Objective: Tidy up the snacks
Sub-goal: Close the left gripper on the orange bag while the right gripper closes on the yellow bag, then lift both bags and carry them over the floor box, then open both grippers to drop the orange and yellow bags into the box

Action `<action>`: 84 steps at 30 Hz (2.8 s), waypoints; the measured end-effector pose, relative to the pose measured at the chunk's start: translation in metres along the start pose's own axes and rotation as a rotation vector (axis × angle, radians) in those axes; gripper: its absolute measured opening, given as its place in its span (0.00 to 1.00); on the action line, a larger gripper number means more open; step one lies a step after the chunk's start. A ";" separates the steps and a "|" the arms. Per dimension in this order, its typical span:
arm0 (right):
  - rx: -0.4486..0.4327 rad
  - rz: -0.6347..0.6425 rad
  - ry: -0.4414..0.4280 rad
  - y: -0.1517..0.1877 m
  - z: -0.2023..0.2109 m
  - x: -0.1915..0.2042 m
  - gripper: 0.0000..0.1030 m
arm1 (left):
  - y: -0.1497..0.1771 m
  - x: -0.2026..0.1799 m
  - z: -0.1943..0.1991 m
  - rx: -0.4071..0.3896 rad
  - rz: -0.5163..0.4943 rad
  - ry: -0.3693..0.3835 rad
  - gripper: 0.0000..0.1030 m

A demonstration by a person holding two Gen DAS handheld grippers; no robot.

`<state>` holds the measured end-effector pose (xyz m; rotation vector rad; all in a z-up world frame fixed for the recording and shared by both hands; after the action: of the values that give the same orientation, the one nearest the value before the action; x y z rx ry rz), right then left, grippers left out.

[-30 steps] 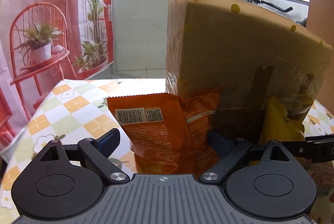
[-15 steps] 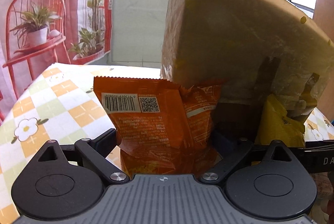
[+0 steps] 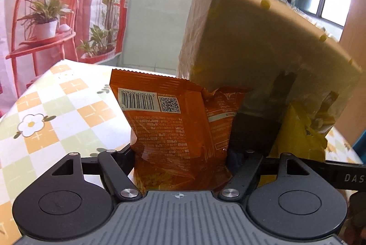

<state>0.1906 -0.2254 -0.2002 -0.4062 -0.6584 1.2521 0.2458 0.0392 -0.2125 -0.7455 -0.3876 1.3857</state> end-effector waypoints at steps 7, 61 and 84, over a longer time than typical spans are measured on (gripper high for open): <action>-0.093 0.033 -0.030 0.016 0.025 0.006 0.87 | 0.007 -0.005 0.041 -0.074 0.053 -0.025 0.75; -0.385 0.110 -0.021 -0.141 0.089 -0.041 0.87 | -0.146 -0.130 0.045 -0.168 -0.221 -0.029 0.76; -0.239 0.237 0.046 -0.163 0.066 -0.028 0.96 | -0.153 -0.114 0.051 -0.140 -0.173 -0.049 0.88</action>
<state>0.2623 -0.3025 -0.0570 -0.7257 -0.7385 1.3878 0.3064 -0.0606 -0.0527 -0.7741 -0.5789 1.2243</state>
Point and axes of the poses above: each gripper's, at about its wrist camera, not at the fingertips, and z roughly against the way its jaws point, x to its left, y to its underside, the point moved 2 cm from there along -z, roughly the way its jaws point, and after that the axes turned 13 degrees about x, right-handed, at the moved point
